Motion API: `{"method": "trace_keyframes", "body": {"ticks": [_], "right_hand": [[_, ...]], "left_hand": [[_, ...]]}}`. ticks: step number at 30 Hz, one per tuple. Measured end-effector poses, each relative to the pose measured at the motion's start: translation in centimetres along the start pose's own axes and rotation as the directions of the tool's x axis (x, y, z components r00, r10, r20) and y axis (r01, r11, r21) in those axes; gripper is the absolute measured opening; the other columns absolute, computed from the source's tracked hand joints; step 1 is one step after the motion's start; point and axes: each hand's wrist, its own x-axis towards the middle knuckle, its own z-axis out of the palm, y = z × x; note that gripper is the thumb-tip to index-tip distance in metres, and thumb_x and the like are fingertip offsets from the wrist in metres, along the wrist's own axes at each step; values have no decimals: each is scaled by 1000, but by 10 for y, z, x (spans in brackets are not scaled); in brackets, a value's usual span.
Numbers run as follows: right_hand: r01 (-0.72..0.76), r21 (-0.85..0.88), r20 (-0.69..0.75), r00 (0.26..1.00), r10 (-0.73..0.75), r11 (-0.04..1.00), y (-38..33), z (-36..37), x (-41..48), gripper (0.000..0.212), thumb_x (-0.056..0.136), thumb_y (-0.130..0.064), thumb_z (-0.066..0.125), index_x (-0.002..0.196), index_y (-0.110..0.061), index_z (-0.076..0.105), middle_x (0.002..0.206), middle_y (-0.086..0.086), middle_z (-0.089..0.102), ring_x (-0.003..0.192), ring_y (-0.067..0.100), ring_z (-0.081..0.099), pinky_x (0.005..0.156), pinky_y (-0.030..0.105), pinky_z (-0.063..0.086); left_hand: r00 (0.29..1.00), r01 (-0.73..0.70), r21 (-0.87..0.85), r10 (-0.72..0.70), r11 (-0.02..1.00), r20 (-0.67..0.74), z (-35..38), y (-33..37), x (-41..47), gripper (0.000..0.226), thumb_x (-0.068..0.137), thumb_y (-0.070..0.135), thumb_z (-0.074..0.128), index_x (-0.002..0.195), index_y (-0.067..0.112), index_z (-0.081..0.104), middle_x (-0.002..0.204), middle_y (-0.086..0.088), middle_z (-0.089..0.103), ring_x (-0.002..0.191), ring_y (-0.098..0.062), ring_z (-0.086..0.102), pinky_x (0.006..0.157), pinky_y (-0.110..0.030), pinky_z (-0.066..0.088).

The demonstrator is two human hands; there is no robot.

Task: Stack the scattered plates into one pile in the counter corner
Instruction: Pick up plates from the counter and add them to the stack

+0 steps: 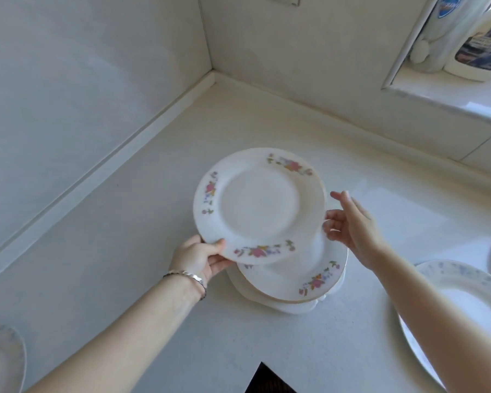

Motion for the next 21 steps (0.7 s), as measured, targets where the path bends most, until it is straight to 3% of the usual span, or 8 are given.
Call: {"method": "trace_keyframes", "body": {"ticks": [2,5,8,12,14,17,19,21], "right_hand": [[-29,-121,14,999,31,992,-2,-9,-5,30,93,-41,45,109,-19,57,82,6,56,67,18,53,55,25,45],[-41,-368,-145,989,-14,929,10,-25,-13,33,91,-17,55,123,-9,49,89,6,58,70,17,55,45,20,47],[-92,-402,-176,984,22,911,28,-39,-19,38,89,-13,58,124,-5,46,82,1,57,72,23,54,50,28,46],[-114,-464,-174,984,36,879,49,-43,-23,40,88,-16,61,124,-6,48,79,-3,57,60,14,51,38,16,40],[-94,-508,-167,986,10,856,54,-40,-24,41,87,-18,61,125,-8,49,85,-1,60,62,10,52,39,12,40],[-47,-610,-149,987,-57,791,58,-35,-27,42,87,-22,62,126,-12,49,87,-6,59,69,3,52,51,17,41],[-37,-677,-139,987,-79,735,57,-32,-29,46,87,-27,61,128,-13,46,82,-7,57,71,9,54,54,16,38],[-61,-729,-140,988,-61,682,55,-30,-28,51,87,-33,58,132,-14,43,91,3,63,78,19,56,53,21,39]], "left_hand": [[999,17,83,-20,996,36,15,-11,-2,20,84,-16,50,80,2,58,68,-12,68,46,-17,69,44,-29,57],[994,63,187,-78,980,72,28,-28,1,19,83,-15,53,80,2,58,76,-14,66,53,-20,69,46,-29,58],[988,107,250,-132,962,82,32,-37,4,19,84,-15,53,81,3,59,79,-15,66,67,-25,66,46,-28,58],[984,122,379,-161,917,71,29,-38,5,15,85,-12,54,82,2,57,78,-14,66,61,-22,67,43,-25,56],[984,132,489,-175,862,42,22,-39,8,11,85,-7,58,79,1,55,76,-15,66,56,-22,66,42,-25,56],[982,126,662,-188,739,22,12,-42,11,10,84,1,63,78,0,56,72,-14,67,48,-19,66,44,-24,56],[977,119,731,-211,671,35,10,-42,11,14,86,6,63,76,0,56,67,-14,65,38,-13,64,42,-21,54],[979,92,791,-199,604,38,10,-39,13,17,86,12,63,77,1,56,66,-14,64,37,-12,62,41,-21,52]]}}
